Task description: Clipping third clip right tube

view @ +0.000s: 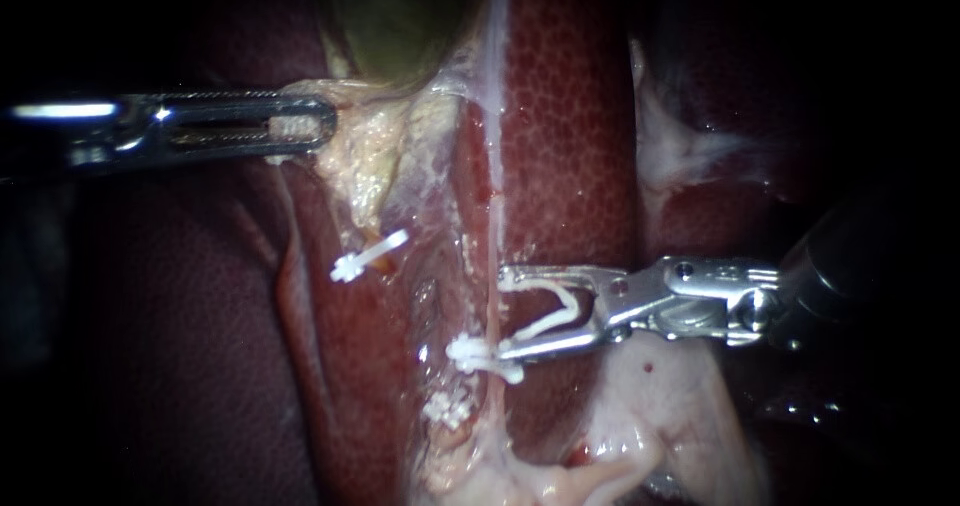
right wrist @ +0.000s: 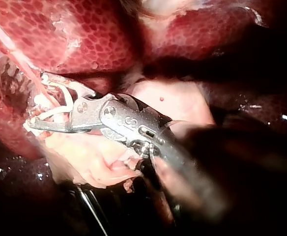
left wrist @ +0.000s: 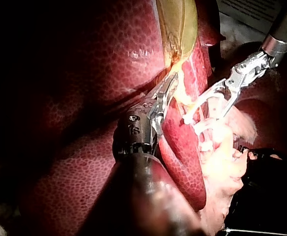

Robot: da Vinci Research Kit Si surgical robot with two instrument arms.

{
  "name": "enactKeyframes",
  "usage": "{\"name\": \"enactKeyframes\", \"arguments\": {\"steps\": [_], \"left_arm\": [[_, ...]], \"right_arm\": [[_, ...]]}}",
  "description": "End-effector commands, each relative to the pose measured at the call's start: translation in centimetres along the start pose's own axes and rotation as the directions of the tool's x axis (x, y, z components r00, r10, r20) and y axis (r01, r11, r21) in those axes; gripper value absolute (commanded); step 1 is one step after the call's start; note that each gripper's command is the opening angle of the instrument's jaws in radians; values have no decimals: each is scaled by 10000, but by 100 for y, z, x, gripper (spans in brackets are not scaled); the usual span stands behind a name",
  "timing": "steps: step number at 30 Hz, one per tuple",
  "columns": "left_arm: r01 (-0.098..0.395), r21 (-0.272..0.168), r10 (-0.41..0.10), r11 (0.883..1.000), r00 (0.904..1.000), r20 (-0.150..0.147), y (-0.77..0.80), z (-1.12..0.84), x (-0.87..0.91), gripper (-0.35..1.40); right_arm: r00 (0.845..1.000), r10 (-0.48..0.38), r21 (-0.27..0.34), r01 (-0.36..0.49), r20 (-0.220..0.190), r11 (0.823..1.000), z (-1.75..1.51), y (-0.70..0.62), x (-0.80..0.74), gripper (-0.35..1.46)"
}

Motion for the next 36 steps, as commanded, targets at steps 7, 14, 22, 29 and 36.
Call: {"name": "enactKeyframes", "arguments": {"steps": [7, 14, 22, 29, 36], "left_arm": [[-3, -12, 3, 10000, 10000, 5, 0, 1, 1, -35], [-4, -18, 4, 10000, 10000, 8, -1, 2, 1, -35], [-5, -24, 5, 10000, 10000, 12, -1, 3, 2, -35], [-6, -24, 6, 10000, 10000, 12, -1, 2, 2, -35], [-8, -27, 8, 10000, 10000, 13, -1, 3, 2, -35]], "right_arm": [[9978, 555, 263, -545, -360, 9982, 14, 3, 4, 59], [9919, 1061, 617, -1019, -699, 9929, 26, 5, 9, 58], [9882, 1360, 614, -1318, -700, 9894, 34, 7, 11, 57], [9864, 1477, 640, -1432, -721, 9876, 33, 8, 11, 54], [9828, 1705, 671, -1659, -705, 9839, 29, 10, 9, 45]]}}
